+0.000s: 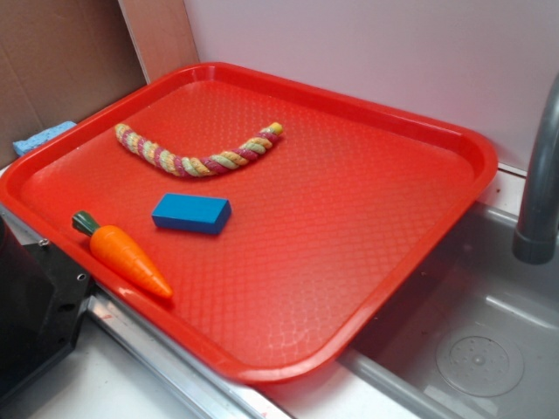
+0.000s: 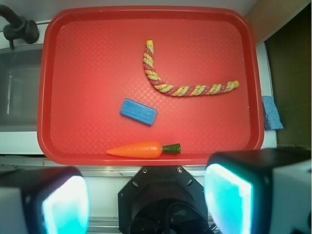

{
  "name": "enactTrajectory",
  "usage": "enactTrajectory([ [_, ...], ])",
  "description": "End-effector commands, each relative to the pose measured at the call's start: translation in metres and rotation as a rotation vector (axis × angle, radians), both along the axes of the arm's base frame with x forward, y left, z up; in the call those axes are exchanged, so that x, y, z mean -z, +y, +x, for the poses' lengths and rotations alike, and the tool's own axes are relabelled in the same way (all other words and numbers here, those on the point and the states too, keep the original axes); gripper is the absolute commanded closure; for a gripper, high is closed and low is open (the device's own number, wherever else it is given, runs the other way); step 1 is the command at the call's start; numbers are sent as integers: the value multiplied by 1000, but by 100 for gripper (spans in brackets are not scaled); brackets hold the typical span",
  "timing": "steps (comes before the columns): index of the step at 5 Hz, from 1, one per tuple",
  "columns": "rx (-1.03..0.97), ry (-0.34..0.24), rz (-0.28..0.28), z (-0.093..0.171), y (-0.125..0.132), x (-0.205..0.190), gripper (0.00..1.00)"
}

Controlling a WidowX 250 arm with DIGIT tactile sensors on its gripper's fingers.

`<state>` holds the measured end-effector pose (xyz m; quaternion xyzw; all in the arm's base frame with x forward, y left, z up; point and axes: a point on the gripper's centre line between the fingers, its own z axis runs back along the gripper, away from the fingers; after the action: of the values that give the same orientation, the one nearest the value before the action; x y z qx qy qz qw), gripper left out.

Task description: Grab the multicolored rope.

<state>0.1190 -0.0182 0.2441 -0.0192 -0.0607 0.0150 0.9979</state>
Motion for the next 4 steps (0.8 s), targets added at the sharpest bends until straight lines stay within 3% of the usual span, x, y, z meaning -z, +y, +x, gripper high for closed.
enactTrajectory([
  [1, 0, 0, 0, 0, 0, 0, 0],
  [2, -195, 1, -31, 6, 8, 3, 0],
  [3, -406, -40, -68, 9, 17, 11, 0],
  [4, -643, -34, -54, 24, 33, 34, 0],
])
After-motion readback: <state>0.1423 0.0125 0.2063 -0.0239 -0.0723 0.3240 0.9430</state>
